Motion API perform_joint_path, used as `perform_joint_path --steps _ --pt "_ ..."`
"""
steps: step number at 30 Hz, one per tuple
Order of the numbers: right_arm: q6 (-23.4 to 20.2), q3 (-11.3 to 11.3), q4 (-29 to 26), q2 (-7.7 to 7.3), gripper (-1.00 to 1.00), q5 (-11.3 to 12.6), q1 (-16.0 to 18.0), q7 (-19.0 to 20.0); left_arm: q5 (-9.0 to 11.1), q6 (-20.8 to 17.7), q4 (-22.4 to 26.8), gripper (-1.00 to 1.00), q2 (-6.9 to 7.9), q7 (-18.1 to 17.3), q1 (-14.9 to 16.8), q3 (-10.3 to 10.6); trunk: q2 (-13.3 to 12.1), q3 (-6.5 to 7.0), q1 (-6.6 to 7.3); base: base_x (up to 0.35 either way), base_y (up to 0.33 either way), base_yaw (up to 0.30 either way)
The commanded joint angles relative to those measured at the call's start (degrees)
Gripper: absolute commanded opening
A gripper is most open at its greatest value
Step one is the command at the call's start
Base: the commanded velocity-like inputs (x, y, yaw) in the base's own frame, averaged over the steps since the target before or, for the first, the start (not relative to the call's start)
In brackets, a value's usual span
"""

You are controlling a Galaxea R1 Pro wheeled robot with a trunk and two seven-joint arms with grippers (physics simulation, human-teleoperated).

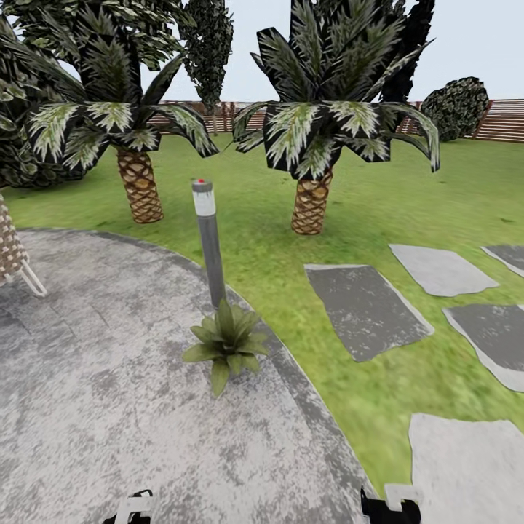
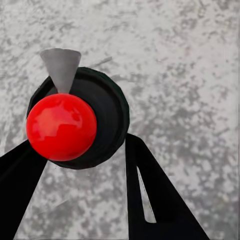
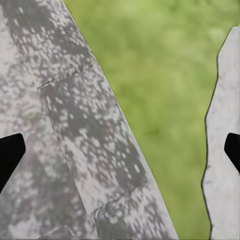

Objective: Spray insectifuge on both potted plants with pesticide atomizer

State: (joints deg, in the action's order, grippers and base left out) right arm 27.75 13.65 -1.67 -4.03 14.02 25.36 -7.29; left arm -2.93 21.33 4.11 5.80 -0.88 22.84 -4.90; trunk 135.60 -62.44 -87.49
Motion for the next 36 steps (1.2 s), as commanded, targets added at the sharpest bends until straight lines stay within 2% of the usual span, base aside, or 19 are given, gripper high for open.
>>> perform_joint_path --steps 1,15,17,19,20,21,22,23,24,25,26,27,28,29,30,31,32,35,36 --pt "0.1 0.5 0.0 0.00 1.00 0.4 0.0 -0.2 -0.3 0.2 -0.1 -1.00 0.00 -0.1 0.0 -0.5 0.0 -0.05 -0.01 0.225 -0.110 0.000" --pt "0.1 0.5 0.0 -0.01 1.00 0.3 0.0 -0.1 -0.6 0.1 0.0 -1.00 -0.06 -0.1 0.0 -0.4 0.0 -0.05 -0.01 0.049 -0.085 0.153" --pt "0.0 0.8 0.0 -0.01 1.00 -0.1 0.0 0.1 -1.1 -0.1 0.2 -1.00 -0.07 -0.2 0.1 0.3 0.0 -0.05 -0.01 0.000 -0.008 0.011" --pt "0.0 3.6 -0.7 -0.16 1.00 -2.2 0.0 0.2 -4.5 -0.6 0.8 -1.00 0.14 -1.0 0.6 4.2 0.0 -0.05 -0.01 0.000 -0.002 0.002" --pt "0.0 6.1 -3.3 -0.44 1.00 -4.1 0.0 0.2 -7.8 -0.8 1.0 -1.00 0.48 -5.1 1.0 7.3 0.0 -0.05 -0.01 0.000 0.000 0.000" --pt "0.0 7.2 -5.8 -0.60 1.00 -5.4 0.0 0.3 -9.4 -0.8 1.4 -1.00 0.65 -9.9 1.2 8.3 0.0 -0.05 -0.01 0.000 0.000 0.000" --pt "0.0 7.7 -7.4 -0.68 1.00 -6.6 0.0 0.3 -10.3 -0.9 1.8 -1.00 0.80 -13.3 1.5 8.8 0.0 -0.05 -0.01 0.000 0.000 0.000" --pt "-0.1 8.1 -9.6 -0.74 1.00 -9.1 0.0 0.4 -11.6 -1.0 2.8 -1.00 1.12 -18.4 2.6 9.2 0.0 -0.05 -0.01 0.000 0.000 0.000" --pt "-0.2 8.2 -10.7 -0.76 1.00 -11.4 0.0 0.4 -12.6 -1.1 3.4 -1.00 1.48 -21.7 3.5 9.4 0.0 -0.05 -0.01 0.000 0.000 0.000" --pt "-0.2 8.3 -11.7 -0.74 1.00 -14.8 0.0 0.4 -14.2 -1.5 3.8 -1.00 2.07 -25.0 4.7 9.5 0.0 -0.05 -0.01 0.000 0.000 0.000" --pt "-0.3 8.4 -12.7 -0.73 1.00 -19.8 0.0 0.4 -16.8 -2.5 4.1 -1.00 2.72 -29.2 6.4 9.6 0.0 -0.05 -0.01 0.000 0.000 0.000" --pt "-0.3 8.4 -13.3 -0.71 1.00 -23.1 0.0 0.4 -18.8 -3.4 4.3 -1.00 2.97 -31.6 7.6 9.6 0.0 -0.05 -0.01 0.000 0.000 0.000" --pt "-0.4 8.4 -13.8 -0.65 1.00 -27.5 0.1 1.0 -22.1 -5.0 4.4 -1.00 3.23 -34.9 9.4 9.6 0.0 -0.05 -0.01 0.000 0.000 0.000" --pt "-0.4 8.4 -14.0 -0.59 1.00 -29.9 0.1 2.0 -24.0 -6.1 4.5 -1.00 3.30 -37.0 10.6 9.6 0.0 -0.05 -0.01 0.000 0.000 0.000" --pt "-0.4 8.4 -14.3 -0.48 1.00 -32.7 0.2 4.9 -26.7 -7.3 4.5 -1.00 3.36 -40.0 12.3 9.6 0.0 -0.05 -0.01 0.000 0.000 0.000" --pt "-0.4 8.4 -14.4 -0.44 1.00 -33.9 0.4 7.5 -28.2 -7.8 4.7 -1.00 3.33 -42.0 13.4 9.6 0.0 -0.05 -0.01 0.000 0.000 0.000" --pt "-0.4 8.4 -14.7 -0.40 1.00 -35.0 0.8 12.1 -30.4 -8.3 5.2 -1.00 3.23 -44.7 14.8 9.6 0.0 -0.05 -0.01 0.000 0.000 0.000" --pt "-0.5 8.4 -17.6 -0.37 1.00 -35.8 1.4 22.0 -35.1 -9.6 7.6 -1.00 2.74 -50.9 16.9 9.6 0.0 -0.05 -0.01 0.000 0.000 0.000" --pt "-0.9 8.4 -19.0 -0.35 1.00 -36.0 1.5 25.3 -36.9 -11.1 9.2 -1.00 2.52 -53.7 17.3 9.6 0.0 -0.05 -0.01 0.000 0.000 0.000"
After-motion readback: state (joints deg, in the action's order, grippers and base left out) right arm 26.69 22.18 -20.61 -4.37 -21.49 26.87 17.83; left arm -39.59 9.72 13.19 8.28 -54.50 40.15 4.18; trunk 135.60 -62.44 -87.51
